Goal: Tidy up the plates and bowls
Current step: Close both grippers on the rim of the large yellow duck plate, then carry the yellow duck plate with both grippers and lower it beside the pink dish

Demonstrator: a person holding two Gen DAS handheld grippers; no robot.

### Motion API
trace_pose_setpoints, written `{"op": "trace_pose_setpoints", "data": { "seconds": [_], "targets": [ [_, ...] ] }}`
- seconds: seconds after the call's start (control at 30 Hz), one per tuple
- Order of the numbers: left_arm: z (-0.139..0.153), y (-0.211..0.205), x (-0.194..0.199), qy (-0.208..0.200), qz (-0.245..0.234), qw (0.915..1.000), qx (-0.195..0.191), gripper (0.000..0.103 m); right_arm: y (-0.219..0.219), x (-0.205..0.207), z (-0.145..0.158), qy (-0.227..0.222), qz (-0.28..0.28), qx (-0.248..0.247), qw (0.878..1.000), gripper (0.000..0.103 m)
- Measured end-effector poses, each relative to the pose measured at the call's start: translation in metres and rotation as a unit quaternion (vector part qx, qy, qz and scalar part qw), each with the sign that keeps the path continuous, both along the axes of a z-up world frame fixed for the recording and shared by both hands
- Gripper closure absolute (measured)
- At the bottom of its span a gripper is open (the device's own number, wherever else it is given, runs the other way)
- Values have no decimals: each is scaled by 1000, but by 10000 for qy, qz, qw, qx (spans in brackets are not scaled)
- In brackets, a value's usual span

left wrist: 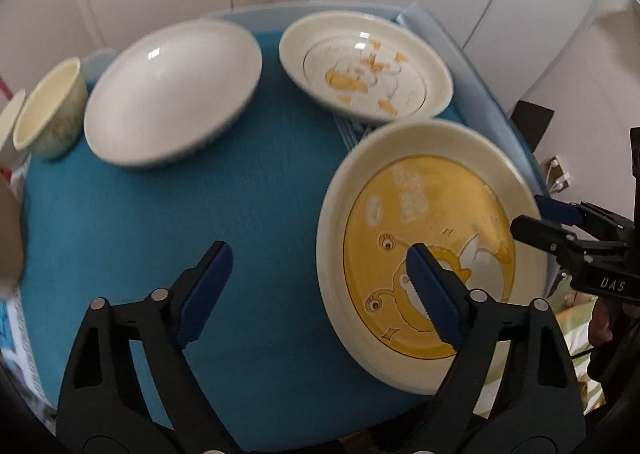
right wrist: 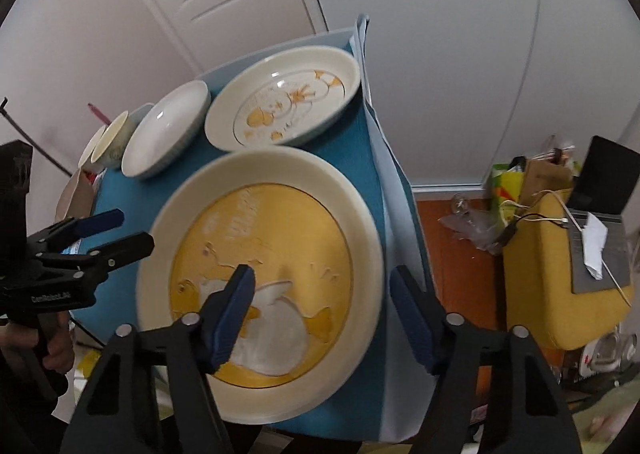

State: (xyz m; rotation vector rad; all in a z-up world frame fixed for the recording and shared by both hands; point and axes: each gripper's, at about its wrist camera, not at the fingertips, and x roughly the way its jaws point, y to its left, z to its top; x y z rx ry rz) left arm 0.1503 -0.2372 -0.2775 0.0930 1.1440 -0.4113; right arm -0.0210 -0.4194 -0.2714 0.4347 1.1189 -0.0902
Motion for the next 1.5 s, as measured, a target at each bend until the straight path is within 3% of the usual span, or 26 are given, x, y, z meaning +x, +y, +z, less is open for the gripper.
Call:
{"op": "trace_pose_setpoints", "data": {
  "seconds": [0.17, 0.2, 0.3, 0.43, 0.73, 1.07, 1.33, 1.5],
  "targets": [
    [-15, 4, -5, 211, 259, 9994, -29, 40, -7, 0, -13, 16, 314, 209, 9993, 60],
    [-17, 4, -7, 230, 293, 9993, -15, 48, -8, 0, -16, 17, 376, 236, 9990, 67],
    [-23, 4, -10, 337, 324, 9989, -16, 74, -12, 0, -20, 1, 490, 287, 9984, 76],
    [-24, -1, -14, 319, 307, 9989, -119, 85, -17, 0, -23, -20, 542, 260, 9982, 88],
    [-19, -13, -17, 204, 327, 9991, 167, 85, -18, 2, -23, 38, 531, 250, 9983, 90],
    [-5, -10, -26, -13, 281, 9996, 61, 85, -18, -1, -13, -94, 493, 67, 9987, 90],
    [27, 25, -43, -180, 523, 9985, -39, 85, -4, 8, 9, -258, 720, -78, 9970, 90],
    [51, 69, -48, -340, 784, 9963, -25, 85, 26, 29, 30, -427, 1010, -141, 9939, 90]
  ]
}}
